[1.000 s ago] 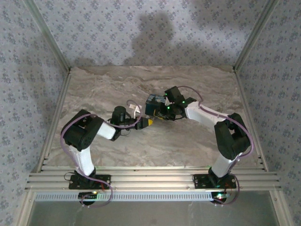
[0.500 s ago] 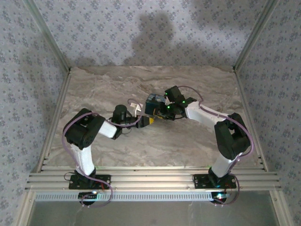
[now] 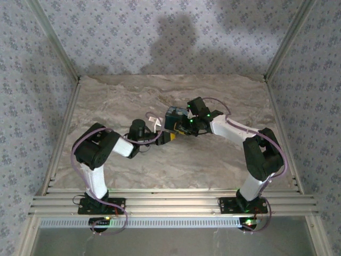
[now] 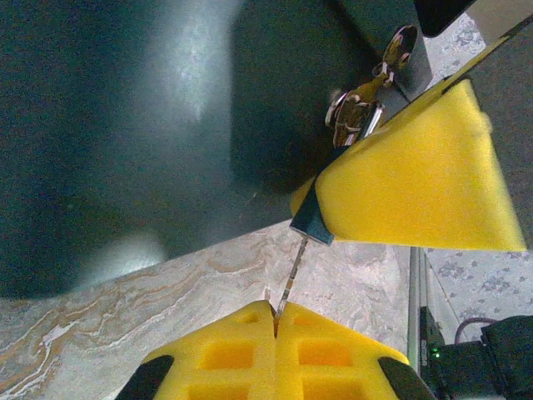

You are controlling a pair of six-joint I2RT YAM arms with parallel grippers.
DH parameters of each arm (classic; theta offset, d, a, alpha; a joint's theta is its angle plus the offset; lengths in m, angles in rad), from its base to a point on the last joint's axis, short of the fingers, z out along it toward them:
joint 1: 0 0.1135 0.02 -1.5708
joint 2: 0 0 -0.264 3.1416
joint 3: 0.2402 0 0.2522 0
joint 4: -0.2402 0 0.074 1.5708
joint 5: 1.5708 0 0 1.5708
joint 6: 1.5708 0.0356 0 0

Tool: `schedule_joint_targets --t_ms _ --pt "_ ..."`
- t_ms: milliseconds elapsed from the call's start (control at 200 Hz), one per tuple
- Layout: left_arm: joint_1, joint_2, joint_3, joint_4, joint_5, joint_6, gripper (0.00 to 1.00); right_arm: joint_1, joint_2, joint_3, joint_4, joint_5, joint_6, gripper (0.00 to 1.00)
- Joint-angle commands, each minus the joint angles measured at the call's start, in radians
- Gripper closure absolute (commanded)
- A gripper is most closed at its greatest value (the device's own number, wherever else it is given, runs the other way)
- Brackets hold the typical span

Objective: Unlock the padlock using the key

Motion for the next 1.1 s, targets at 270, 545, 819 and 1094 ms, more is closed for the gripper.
schedule_joint_targets --t_ms 270,545,819,1094 --pt "-0.021 -0.062 0.014 0.028 -0.080 0.011 1.00 0.031 -0.003 0.003 -0.001 -0.074 0.061 1.00" --pt "-0.026 -0.109 -0.002 -0.037 -0.104 0.024 1.00 0.042 0.009 0.016 -0.037 -0.090 0.076 1.00" --pt "-0.026 -0.180 0.021 -0.207 -0.108 0.096 1.00 0.044 0.036 0.082 -0.097 -0.114 0.077 1.00" --pt "-0.032 -0.250 0.025 -0.370 -0.199 0.219 1.00 0.048 0.066 0.129 -0.126 -0.132 0.092 1.00"
